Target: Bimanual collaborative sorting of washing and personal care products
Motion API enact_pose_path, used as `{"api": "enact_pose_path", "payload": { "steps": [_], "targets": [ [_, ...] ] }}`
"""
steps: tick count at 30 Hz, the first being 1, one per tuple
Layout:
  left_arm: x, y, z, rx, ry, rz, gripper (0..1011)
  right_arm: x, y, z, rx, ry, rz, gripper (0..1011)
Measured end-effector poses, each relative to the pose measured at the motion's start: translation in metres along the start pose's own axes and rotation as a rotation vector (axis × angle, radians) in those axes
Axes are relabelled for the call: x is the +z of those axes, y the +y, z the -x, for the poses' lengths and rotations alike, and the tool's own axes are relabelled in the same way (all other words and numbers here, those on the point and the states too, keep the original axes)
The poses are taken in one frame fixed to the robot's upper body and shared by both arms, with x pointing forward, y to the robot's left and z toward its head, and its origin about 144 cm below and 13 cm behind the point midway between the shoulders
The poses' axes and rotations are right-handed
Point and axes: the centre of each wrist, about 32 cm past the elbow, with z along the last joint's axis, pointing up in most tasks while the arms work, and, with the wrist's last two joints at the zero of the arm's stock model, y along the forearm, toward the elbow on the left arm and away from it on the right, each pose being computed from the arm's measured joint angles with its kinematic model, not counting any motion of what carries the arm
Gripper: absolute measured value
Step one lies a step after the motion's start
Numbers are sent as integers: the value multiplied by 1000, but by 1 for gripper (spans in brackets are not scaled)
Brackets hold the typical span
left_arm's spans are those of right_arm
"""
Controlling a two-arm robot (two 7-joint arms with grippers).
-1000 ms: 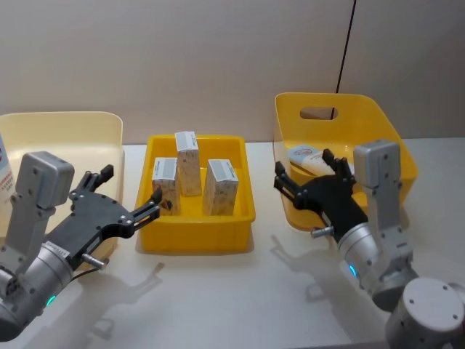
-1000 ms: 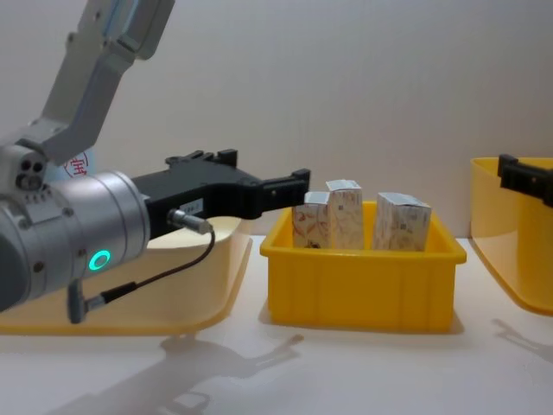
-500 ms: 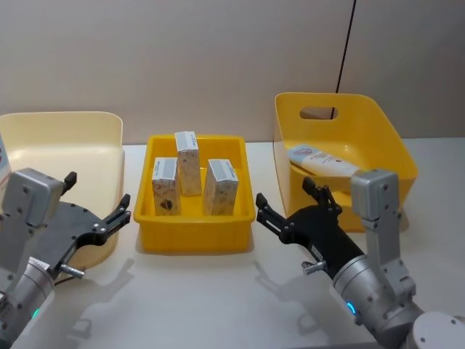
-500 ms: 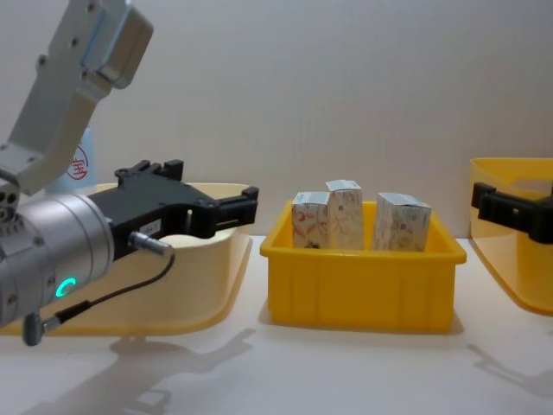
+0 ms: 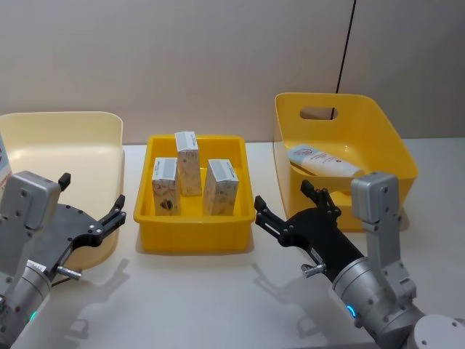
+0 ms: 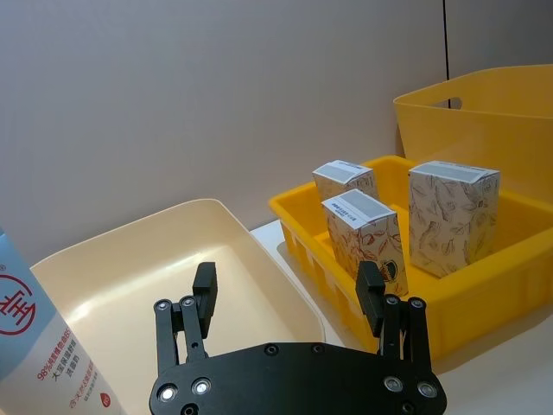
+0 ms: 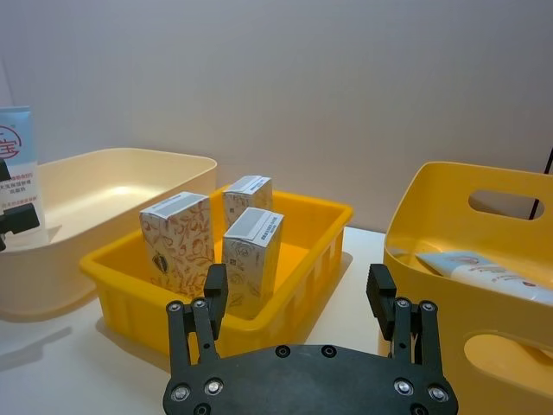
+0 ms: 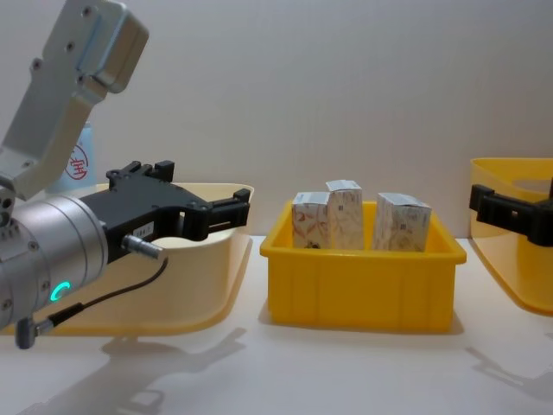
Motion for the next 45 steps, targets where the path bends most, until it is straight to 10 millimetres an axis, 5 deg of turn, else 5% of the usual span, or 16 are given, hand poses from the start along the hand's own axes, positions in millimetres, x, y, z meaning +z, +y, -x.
{"api": "enact_pose_path", "payload": {
  "steps": [14,45],
  "targets": [
    [0,0,0,0,0,0,1003,4,9,-6,38,-8,7,1001],
    [0,0,0,0,0,-1,1003,15,73,1,81,-24,107,1001]
  ]
}}
